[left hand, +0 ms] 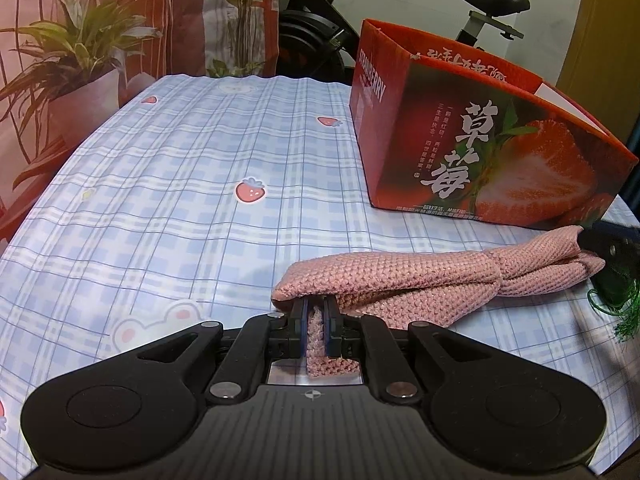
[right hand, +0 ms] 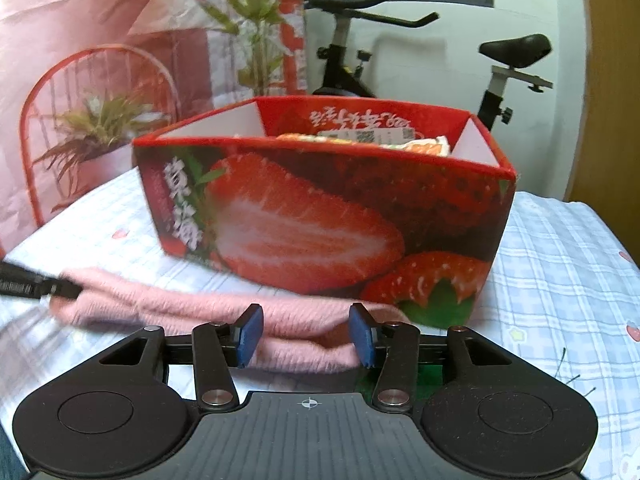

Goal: Organize soft objects
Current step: 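Close the left gripper on one end of the pink cloth while the right gripper grasps its middle, then lift the pink knit cloth with both grippers and carry it over the red box, then open both grippers to drop the pink cloth into the box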

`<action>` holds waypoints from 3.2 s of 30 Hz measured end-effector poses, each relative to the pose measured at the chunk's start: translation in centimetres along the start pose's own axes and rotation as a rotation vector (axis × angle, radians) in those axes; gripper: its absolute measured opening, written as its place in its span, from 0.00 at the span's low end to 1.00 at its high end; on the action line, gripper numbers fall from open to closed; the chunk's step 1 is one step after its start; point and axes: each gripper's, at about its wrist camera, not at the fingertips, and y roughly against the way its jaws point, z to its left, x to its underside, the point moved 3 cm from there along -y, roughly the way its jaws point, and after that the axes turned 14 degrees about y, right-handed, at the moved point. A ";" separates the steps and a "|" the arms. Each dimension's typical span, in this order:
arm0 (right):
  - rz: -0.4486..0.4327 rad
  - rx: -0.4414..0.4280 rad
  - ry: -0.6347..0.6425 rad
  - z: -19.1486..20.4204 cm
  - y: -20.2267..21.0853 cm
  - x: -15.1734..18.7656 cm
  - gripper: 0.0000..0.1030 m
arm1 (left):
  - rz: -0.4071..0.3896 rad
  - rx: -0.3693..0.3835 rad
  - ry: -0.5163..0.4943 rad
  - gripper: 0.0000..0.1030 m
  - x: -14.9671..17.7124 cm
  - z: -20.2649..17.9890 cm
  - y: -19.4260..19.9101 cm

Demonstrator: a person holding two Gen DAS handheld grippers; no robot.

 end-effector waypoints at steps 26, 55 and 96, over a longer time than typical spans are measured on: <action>0.151 -0.028 0.146 3.7 -3.1 0.6 0.48 | -0.013 0.015 -0.017 0.06 0.1 0.0 0.4; -0.274 -0.082 0.054 -2.5 4.9 -12.3 0.10 | -0.325 0.226 -0.069 0.04 -11.9 -8.2 9.1; -0.109 0.099 0.036 -8.1 0.5 -10.2 0.67 | -0.187 0.185 -0.225 0.70 -12.0 -14.4 2.2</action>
